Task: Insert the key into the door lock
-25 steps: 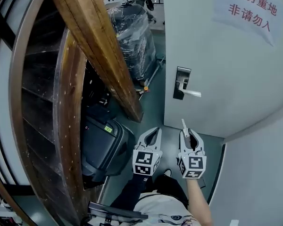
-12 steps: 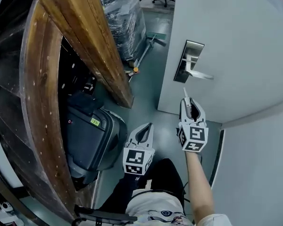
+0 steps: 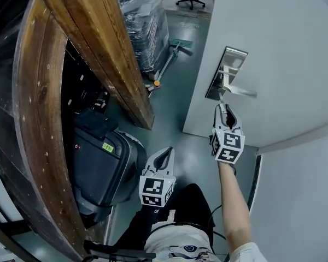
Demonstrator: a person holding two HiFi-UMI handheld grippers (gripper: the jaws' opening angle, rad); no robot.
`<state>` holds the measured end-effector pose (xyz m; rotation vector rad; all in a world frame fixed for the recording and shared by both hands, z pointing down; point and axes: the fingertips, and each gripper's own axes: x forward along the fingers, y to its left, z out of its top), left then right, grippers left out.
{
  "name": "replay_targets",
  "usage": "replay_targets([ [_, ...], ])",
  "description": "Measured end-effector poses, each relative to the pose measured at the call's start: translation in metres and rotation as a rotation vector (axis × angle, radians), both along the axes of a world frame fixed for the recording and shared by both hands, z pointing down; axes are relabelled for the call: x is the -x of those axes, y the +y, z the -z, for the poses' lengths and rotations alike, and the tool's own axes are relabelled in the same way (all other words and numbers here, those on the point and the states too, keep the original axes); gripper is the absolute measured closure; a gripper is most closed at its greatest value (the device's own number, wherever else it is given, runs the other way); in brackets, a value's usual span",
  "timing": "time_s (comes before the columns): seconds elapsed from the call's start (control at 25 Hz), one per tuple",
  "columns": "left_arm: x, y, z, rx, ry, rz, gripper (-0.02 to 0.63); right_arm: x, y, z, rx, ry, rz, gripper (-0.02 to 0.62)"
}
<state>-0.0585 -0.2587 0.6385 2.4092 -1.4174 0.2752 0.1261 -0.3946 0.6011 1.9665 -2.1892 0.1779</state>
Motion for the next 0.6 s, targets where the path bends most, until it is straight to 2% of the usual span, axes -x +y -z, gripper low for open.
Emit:
replay_targets([
  [0.28,0.003,-0.008,-0.007,0.004,0.010,0.004,0.601,-0.008,-0.024,-0.008,0.011,0.025,-0.013,0.479],
  [0.6,0.005,-0.010,-0.014,0.004,0.012,0.013,0.601,-0.009,-0.029,-0.014,0.012,0.023,-0.003,0.479],
])
